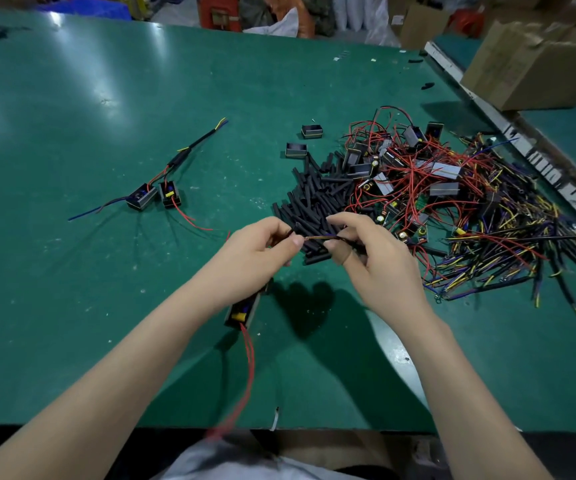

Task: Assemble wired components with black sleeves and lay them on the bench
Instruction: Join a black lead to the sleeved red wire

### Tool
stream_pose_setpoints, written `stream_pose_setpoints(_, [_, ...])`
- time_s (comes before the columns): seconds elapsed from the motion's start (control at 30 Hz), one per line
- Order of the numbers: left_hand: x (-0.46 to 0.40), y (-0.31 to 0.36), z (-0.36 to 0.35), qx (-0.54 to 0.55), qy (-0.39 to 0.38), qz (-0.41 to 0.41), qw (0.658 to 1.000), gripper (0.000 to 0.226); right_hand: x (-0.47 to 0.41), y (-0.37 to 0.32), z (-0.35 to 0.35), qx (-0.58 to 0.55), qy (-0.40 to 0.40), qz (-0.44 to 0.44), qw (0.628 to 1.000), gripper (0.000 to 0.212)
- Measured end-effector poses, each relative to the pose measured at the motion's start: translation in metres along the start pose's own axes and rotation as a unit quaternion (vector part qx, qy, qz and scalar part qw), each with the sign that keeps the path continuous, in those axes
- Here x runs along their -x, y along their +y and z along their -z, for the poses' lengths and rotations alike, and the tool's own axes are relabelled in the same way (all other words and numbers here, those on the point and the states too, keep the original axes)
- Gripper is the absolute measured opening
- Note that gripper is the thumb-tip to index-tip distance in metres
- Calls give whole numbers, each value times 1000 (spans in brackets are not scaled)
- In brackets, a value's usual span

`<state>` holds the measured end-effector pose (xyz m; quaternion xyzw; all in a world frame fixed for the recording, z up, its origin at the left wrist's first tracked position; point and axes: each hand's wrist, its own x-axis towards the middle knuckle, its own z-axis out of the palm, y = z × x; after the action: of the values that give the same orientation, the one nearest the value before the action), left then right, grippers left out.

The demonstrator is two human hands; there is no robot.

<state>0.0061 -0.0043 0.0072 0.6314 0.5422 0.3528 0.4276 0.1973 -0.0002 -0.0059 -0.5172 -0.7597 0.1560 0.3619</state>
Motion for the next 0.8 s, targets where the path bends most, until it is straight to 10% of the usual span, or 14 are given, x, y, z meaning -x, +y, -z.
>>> stream_pose_setpoints(0.4, [6, 3, 8, -212, 78, -174, 959, 19, 4, -10, 6, 108, -47, 41, 992, 11])
stream_pose_setpoints(0.8, [-4, -1, 38, -158, 88, -79, 980, 14, -9, 15, 27, 134, -80, -11, 988, 16])
